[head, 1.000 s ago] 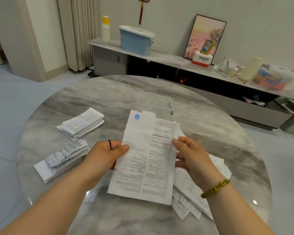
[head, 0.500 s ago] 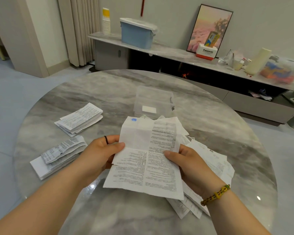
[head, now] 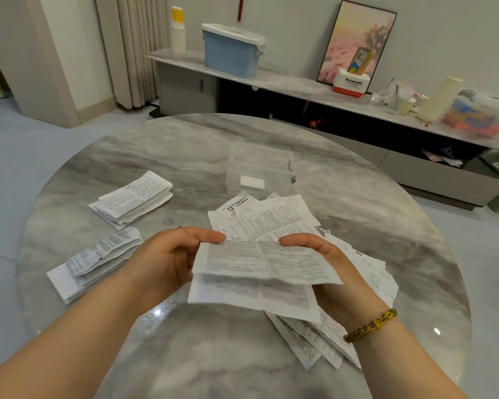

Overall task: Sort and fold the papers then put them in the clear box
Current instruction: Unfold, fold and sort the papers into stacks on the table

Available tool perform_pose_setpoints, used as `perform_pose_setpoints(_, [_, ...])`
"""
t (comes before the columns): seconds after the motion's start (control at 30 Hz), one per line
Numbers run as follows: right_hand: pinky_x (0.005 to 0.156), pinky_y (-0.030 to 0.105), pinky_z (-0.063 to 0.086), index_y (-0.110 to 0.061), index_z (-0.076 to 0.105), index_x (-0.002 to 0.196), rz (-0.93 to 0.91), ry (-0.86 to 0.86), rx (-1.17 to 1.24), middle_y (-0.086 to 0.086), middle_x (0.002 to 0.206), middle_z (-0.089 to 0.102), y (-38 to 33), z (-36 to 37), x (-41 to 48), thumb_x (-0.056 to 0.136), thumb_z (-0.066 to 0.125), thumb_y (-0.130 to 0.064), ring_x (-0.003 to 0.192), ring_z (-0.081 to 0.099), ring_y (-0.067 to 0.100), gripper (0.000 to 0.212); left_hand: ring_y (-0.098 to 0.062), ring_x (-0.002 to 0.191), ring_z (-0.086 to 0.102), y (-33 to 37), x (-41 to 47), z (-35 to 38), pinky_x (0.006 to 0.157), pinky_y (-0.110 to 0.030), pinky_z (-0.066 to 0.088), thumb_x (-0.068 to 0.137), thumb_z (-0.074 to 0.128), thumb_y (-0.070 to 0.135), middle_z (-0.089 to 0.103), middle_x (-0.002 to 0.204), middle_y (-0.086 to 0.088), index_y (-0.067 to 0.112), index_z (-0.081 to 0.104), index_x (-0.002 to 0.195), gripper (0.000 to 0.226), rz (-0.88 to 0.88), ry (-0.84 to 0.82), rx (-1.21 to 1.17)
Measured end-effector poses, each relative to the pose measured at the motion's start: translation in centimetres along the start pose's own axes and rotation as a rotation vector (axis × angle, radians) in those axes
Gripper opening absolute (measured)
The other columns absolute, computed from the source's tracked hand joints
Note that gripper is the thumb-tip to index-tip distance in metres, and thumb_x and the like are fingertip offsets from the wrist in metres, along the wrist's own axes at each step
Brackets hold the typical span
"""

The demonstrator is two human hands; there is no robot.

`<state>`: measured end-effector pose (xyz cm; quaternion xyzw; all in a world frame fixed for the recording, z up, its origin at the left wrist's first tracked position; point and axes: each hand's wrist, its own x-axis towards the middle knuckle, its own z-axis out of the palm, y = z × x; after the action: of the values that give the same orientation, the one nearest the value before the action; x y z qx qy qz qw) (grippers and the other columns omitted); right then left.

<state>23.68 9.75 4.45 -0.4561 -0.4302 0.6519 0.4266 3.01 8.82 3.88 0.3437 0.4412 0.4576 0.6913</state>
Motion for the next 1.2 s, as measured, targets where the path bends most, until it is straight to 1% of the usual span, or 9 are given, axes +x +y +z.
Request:
perform_pose_setpoints(0.1, [0.058,0.019,0.055,-0.016,0.070,0.073,0.013,0.013,0.010,-0.002,0.070,0.070,-0.1,0.0,0.0,0.086,0.047,0.004,0.063,0.066,0.010,0.033,-0.013,0.052,0.067,-0.1,0.0,0.0,0.046,-0.018,0.053,0.092,0.032,0.009,0.071,0.062,-0.006,0.009,0.072,0.052,0.056,0.009,0.016,0.053])
perform_pose_setpoints(0.23, [0.060,0.023,0.057,-0.014,0.066,0.094,0.047,0.000,0.055,0.002,0.080,0.073,0.1,0.0,0.2,0.090,0.049,-0.010,0.071,0.069,0.014,0.019,-0.007,0.048,0.065,-0.5,0.1,0.3,0.044,-0.015,0.050,0.085,0.054,0.001,0.069,0.056,0.001,0.008,0.063,0.071,0.018,0.082,0.120,0.153])
perform_pose_setpoints(0.33, [0.059,0.025,0.057,-0.012,0.064,0.101,0.092,-0.065,0.163,0.006,0.085,0.073,0.3,-0.2,0.4,0.091,0.040,-0.035,0.073,0.070,0.017,0.035,-0.002,0.046,0.063,-0.8,0.6,0.1,0.040,-0.014,0.046,0.083,0.057,-0.005,0.067,0.052,0.006,0.013,0.053,0.075,0.020,0.168,0.251,0.176])
perform_pose_setpoints(0.43, [0.060,0.028,0.058,-0.011,0.065,0.101,0.104,-0.148,0.237,0.009,0.088,0.073,0.7,0.3,0.5,0.055,0.076,-0.055,0.075,0.071,0.019,0.065,0.001,0.043,0.061,-1.0,1.0,0.2,0.041,-0.016,0.048,0.083,0.058,-0.003,0.067,0.051,0.008,0.019,0.043,0.076,0.028,0.252,0.402,0.158])
perform_pose_setpoints(0.53, [0.072,0.027,0.057,-0.012,0.063,0.103,0.084,-0.226,0.151,0.009,0.098,0.072,1.9,0.5,0.6,0.038,0.087,-0.048,0.084,0.070,0.020,0.077,0.001,0.045,0.060,-1.1,1.1,0.5,0.050,-0.024,0.050,0.083,0.060,-0.001,0.063,0.065,0.004,0.024,0.039,0.077,0.033,0.310,0.532,0.122])
perform_pose_setpoints(0.7, [0.073,0.025,0.057,-0.013,0.064,0.098,0.039,-0.098,0.009,0.002,0.090,0.074,2.8,1.7,0.4,0.084,0.060,-0.009,0.081,0.071,0.015,0.015,-0.016,0.063,0.059,-1.8,1.0,1.2,0.058,-0.030,0.049,0.082,0.060,-0.003,0.062,0.074,0.000,0.024,0.039,0.079,0.035,0.266,0.492,0.149])
perform_pose_setpoints(0.83, [0.054,0.023,0.055,-0.012,0.062,0.095,0.009,-0.014,-0.097,0.002,0.079,0.074,2.6,1.4,0.3,0.090,0.048,-0.004,0.069,0.070,0.015,0.017,-0.007,0.052,0.062,-2.2,0.7,1.4,0.043,-0.017,0.050,0.083,0.059,-0.003,0.065,0.070,0.001,0.019,0.044,0.094,0.029,0.124,0.304,0.209])
perform_pose_setpoints(0.93, [0.047,0.021,0.050,-0.009,0.062,0.093,0.031,-0.061,-0.207,0.005,0.073,0.073,2.3,1.0,0.2,0.090,0.049,-0.004,0.057,0.065,0.015,0.014,-0.007,0.064,0.064,-2.0,0.8,1.0,0.044,-0.011,0.049,0.085,0.060,0.009,0.068,0.085,0.000,0.027,0.042,0.117,0.041,0.087,0.264,0.233])
perform_pose_setpoints(1.2, [0.041,0.015,0.042,-0.009,0.062,0.091,0.051,-0.122,-0.297,0.001,0.073,0.072,2.4,1.1,0.3,0.087,0.052,0.004,0.051,0.061,0.007,0.017,-0.008,0.057,0.068,-2.0,0.7,0.4,0.053,-0.018,0.054,0.087,0.057,0.005,0.074,0.072,0.001,0.017,0.065,0.101,0.020,-0.028,0.159,0.321])
